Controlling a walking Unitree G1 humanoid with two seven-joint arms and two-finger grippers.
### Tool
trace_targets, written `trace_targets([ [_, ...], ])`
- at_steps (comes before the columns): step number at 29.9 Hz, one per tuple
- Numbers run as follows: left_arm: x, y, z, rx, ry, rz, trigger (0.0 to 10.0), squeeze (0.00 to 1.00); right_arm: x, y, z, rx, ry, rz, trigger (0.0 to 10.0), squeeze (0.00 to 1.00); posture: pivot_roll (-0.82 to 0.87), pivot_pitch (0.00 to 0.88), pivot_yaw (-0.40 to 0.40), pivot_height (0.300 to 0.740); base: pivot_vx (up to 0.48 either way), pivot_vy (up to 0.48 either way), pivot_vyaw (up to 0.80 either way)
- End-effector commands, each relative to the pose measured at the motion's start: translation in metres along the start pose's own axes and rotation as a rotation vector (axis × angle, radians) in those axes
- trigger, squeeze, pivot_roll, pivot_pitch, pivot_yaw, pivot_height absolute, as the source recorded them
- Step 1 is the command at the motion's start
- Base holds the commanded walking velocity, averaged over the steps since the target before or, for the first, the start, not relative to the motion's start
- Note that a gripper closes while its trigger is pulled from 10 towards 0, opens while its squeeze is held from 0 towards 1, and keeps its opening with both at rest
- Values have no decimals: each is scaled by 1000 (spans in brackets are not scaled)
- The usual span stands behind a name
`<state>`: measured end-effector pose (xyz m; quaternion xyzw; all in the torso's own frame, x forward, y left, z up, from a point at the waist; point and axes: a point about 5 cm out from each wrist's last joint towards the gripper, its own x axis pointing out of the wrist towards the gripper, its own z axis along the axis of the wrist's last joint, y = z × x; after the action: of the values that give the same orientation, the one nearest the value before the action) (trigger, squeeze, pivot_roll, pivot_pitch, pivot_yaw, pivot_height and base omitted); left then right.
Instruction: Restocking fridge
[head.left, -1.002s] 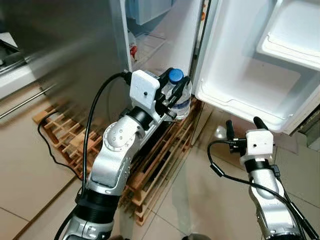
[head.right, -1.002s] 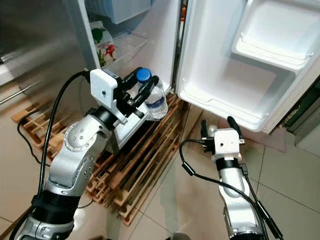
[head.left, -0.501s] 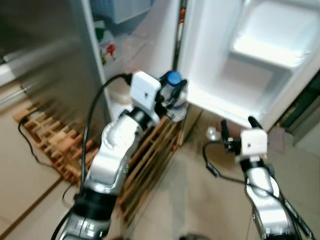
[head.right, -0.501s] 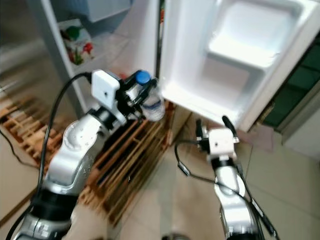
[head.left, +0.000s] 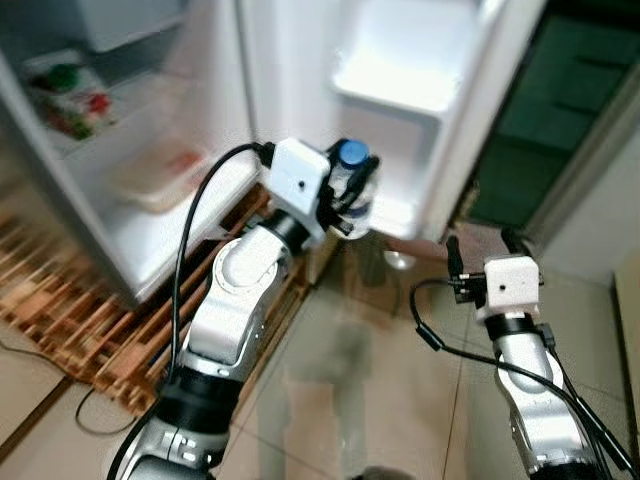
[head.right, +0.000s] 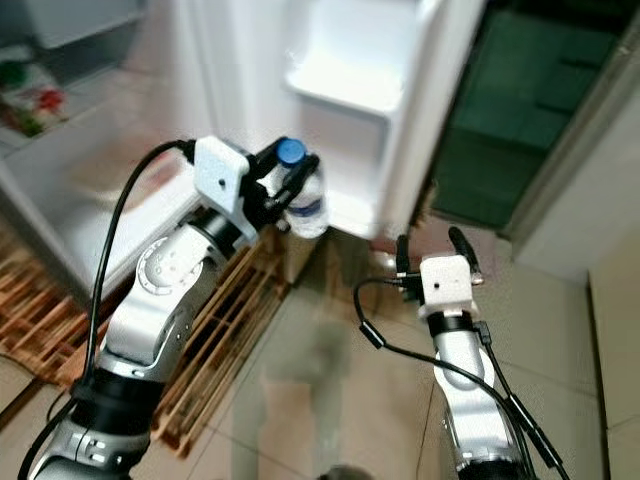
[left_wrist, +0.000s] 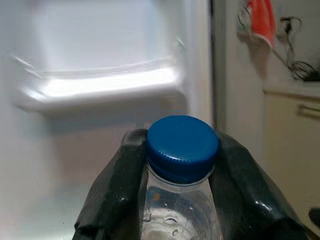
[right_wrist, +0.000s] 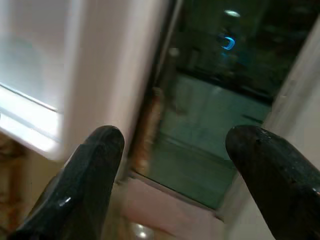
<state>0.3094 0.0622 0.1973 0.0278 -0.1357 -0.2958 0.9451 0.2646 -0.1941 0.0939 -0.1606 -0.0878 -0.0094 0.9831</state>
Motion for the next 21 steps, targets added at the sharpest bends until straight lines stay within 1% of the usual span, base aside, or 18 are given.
trace_targets([
  [1,1,5,6,6,-27,41,10000,0,2,2,5,12,-27,-4,10000,0,-107,0,-4,732,0,0,0],
  [3,1,8,5,-6,-24,67,10000,0,2,2,5,11,-26,-3,10000,0,-107,0,-4,732,0,0,0],
  [5,0,12,6,4,-38,98,10000,0,2,1,5,11,-26,-3,10000,0,-108,0,-4,732,0,0,0],
  [7,0,14,9,-14,-60,128,10000,0,2,1,5,9,-25,-2,10000,0,-107,0,-6,732,0,0,0],
  [8,1,18,13,-14,-83,167,10000,0,2,1,5,7,-25,0,10000,0,-108,0,-6,732,0,0,0],
  [14,5,23,24,-16,-128,216,10000,0,2,1,5,6,-27,3,10000,0,-110,0,-6,732,0,0,0],
  [15,14,20,25,-20,-121,209,10000,0,2,2,5,7,-27,4,10000,0,-108,0,-6,732,0,0,0],
  [17,19,17,24,-10,-108,195,10000,0,3,2,5,8,-27,4,10000,0,-109,0,-5,732,0,0,0],
  [19,26,13,24,-35,-116,184,10000,0,3,3,5,9,-29,6,10000,0,-114,0,-2,732,0,0,0],
  [21,38,3,28,-132,-166,153,10000,0,3,4,6,12,-32,8,10000,0,-117,0,-4,732,0,0,0],
])
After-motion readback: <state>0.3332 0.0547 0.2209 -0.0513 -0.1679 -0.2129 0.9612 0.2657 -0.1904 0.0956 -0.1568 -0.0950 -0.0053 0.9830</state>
